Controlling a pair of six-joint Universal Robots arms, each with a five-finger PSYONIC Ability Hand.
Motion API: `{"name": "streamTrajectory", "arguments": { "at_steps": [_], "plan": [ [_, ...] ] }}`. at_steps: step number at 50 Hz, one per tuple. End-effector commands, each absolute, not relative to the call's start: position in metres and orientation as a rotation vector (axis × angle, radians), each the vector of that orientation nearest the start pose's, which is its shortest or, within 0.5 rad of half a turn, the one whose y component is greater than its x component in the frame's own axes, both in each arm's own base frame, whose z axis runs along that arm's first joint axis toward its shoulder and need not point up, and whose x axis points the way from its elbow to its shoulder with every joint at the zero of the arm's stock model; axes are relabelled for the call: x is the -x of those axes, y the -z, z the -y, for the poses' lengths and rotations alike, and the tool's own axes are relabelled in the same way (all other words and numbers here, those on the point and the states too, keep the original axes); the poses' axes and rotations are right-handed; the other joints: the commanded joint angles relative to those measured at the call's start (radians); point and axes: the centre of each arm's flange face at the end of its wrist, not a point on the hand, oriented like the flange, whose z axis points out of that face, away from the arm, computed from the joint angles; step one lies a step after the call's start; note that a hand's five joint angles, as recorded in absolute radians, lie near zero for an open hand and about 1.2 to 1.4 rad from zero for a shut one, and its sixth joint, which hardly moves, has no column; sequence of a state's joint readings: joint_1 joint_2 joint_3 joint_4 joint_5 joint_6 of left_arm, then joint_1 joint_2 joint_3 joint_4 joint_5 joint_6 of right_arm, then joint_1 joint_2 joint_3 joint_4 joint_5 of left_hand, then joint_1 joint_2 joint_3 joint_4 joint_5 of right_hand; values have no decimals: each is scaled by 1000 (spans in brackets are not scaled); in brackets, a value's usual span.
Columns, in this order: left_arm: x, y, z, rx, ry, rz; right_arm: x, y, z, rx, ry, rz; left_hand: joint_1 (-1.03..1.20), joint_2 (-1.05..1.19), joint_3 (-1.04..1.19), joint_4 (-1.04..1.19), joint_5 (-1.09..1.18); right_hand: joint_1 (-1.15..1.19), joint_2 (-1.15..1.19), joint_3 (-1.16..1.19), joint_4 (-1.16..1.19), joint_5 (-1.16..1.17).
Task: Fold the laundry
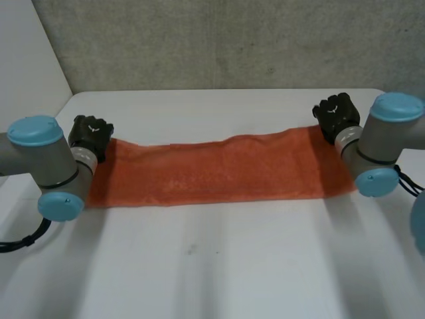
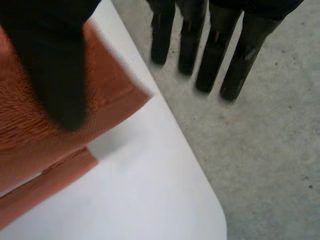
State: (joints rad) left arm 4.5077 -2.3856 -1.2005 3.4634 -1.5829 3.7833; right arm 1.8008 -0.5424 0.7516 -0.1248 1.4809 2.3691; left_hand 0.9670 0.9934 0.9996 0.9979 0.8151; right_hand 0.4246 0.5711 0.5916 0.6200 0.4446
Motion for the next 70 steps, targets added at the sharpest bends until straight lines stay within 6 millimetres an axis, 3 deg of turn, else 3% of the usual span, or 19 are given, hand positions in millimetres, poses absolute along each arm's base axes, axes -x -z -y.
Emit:
{"name": "streamTrajectory", "arguments": {
  "at_steps": [1, 4, 9, 13, 16, 19, 25, 31, 36, 43, 47, 48, 49, 55, 61, 62, 64, 66, 70],
  "plan": [
    [233, -134, 412, -886, 1943, -1907, -258, -128, 455, 1229, 2299, -2240, -792, -819, -825, -823, -815, -250, -397, -417, -445, -445],
    [238, -140, 404, -887, 1980, -1879, -256, -132, 448, 1106, 2247, -2266, -792, -819, -825, -823, -815, -250, -397, -417, -445, -445],
    [235, -149, 387, -891, 1964, -1898, -244, -190, 425, 841, 2239, -2214, -792, -819, -825, -823, -815, -250, -397, -417, -445, -445],
    [234, -160, 366, -901, 1965, -1908, -237, -204, 401, 810, 2177, -2212, -792, -819, -825, -823, -815, -250, -397, -417, -445, -445],
    [231, -168, 350, -900, 1969, -1921, -224, -204, 386, 826, 2100, -2262, -792, -819, -825, -823, -815, -250, -397, -417, -445, -445],
    [233, -171, 329, -894, 1994, -1970, -198, -194, 365, 826, 1909, -2396, -792, -819, -825, -823, -815, -250, -397, -417, -445, -445],
    [236, -169, 314, -867, 2023, -2043, -187, -171, 352, 833, 1751, -2460, -792, -819, -825, -823, -815, -146, -293, -313, -342, -341],
    [238, -170, 314, -855, 2049, -2040, -178, -160, 365, 834, 1801, -2392, -792, -819, -825, -823, -815, 215, 68, 48, 19, 20],
    [239, -171, 319, -826, 2101, -1985, -177, -129, 373, 847, 1736, -2400, -792, -819, -825, -823, -815, 324, 177, 157, 128, 129],
    [234, -165, 319, -819, 2087, -1994, -175, -122, 377, 904, 1743, -2416, -792, -819, -825, -823, -815, 397, 250, 230, 202, 202],
    [233, -165, 319, -816, 2083, -1996, -173, -121, 379, 919, 1750, -2422, -792, -819, -825, -823, -815, 687, 540, 520, 491, 492],
    [233, -165, 319, -816, 2083, -1996, -170, -121, 382, 914, 1760, -2429, -792, -819, -825, -823, -815, 935, 788, 768, 740, 740],
    [233, -164, 319, -817, 2082, -1997, -170, -123, 384, 910, 1771, -2431, -792, -819, -825, -823, -815, 971, 825, 804, 776, 777],
    [233, -163, 316, -822, 2075, -2005, -150, -126, 400, 843, 1833, -2527, -792, -819, -825, -823, -815, 972, 825, 805, 776, 777],
    [232, -163, 315, -818, 2069, -2008, -108, -139, 421, 883, 1985, -2758, -792, -819, -825, -823, -815, 972, 825, 805, 776, 777],
    [232, -163, 315, -818, 2069, -2008, -93, -142, 426, 929, 2029, -2849, -792, -819, -825, -823, -815, 972, 825, 805, 776, 777],
    [232, -163, 315, -818, 2069, -2008, -85, -145, 429, 954, 2049, -2890, -792, -819, -825, -823, -815, 972, 825, 805, 776, 777],
    [232, -163, 315, -818, 2069, -2008, -61, -161, 439, 1027, 2139, -3017, -792, -819, -825, -823, -815, 972, 825, 805, 776, 777],
    [232, -163, 315, -816, 2070, -2006, -70, -178, 449, 1043, 2337, -2888, -792, -819, -825, -823, -815, 972, 825, 805, 776, 777]
  ]
}}
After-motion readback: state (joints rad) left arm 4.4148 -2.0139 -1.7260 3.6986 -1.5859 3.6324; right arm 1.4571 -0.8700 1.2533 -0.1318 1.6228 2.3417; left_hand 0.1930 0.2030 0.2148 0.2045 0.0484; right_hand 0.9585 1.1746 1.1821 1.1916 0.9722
